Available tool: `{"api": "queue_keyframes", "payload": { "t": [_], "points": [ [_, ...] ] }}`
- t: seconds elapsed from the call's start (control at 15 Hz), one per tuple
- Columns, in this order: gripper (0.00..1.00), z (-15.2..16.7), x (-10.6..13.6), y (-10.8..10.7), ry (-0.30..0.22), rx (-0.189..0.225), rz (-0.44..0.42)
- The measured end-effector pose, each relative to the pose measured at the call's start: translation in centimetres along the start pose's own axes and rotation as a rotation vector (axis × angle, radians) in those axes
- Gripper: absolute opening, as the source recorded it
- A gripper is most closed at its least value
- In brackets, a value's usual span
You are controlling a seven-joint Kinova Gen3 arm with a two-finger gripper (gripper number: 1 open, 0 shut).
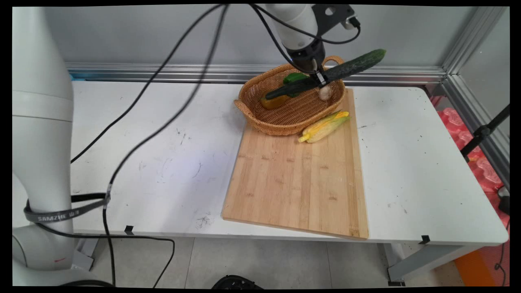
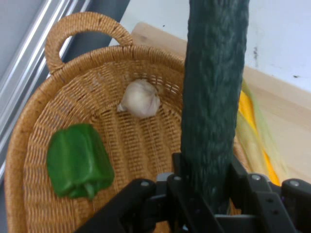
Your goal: Place the picked object in the vegetable basket
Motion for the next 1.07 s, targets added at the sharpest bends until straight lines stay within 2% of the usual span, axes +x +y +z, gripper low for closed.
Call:
{"api": "queue_keyframes", "payload": {
  "t": [0.53,1.0,1.07],
  "points": [
    [0.0,8.1,-1.5,-2.5,-0.031,-0.044,0.028],
    [0.0,11.5,-3.0,-3.6,-0.054,-0.085,0.029],
    [1.0,11.6,-3.1,-3.7,-0.052,-0.09,0.028]
  ]
}}
